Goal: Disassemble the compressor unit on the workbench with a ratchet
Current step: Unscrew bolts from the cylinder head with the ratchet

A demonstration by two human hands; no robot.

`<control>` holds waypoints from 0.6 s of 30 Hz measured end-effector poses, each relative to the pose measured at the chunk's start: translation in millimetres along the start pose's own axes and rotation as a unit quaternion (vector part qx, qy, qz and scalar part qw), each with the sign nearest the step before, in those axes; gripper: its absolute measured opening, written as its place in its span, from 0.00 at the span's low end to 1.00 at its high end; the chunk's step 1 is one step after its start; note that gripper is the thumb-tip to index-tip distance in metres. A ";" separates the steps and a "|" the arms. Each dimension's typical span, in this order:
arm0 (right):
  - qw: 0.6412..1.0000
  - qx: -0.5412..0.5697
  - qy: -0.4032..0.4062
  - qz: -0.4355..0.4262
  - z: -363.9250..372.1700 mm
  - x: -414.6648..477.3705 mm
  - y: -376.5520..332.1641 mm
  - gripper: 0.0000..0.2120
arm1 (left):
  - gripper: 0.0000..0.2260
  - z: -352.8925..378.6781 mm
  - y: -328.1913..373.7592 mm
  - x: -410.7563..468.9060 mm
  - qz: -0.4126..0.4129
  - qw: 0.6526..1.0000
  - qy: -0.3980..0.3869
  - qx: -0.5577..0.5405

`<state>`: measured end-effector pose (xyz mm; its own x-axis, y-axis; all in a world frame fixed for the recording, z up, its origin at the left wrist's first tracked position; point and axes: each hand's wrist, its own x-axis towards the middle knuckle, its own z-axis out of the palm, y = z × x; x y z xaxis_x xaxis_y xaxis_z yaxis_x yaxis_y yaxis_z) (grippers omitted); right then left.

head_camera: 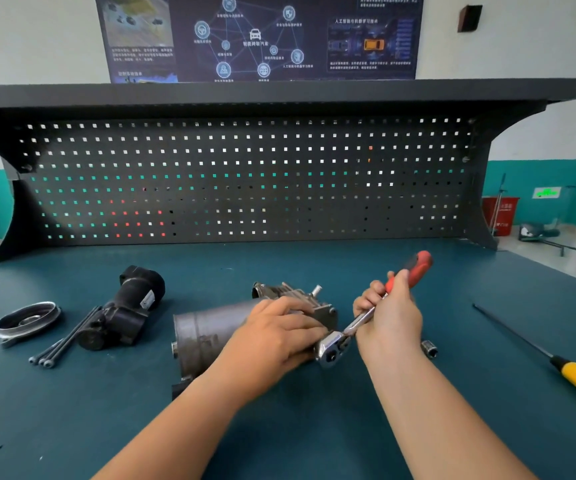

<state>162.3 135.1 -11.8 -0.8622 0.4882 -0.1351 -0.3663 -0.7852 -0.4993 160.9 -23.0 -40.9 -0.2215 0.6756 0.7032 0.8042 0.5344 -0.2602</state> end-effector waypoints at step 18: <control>0.904 -0.180 -0.326 -0.209 14.7 -48.5 4.2 0.05 | 0.06 7.8 5.5 -1.8 0.005 0.998 0.036 0.042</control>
<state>197.4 102.5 5.2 -0.7411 0.2930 0.6041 -0.6710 -0.3528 -0.6521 161.4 -17.3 -48.8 -0.1719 0.6446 0.7450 0.7566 0.5707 -0.3192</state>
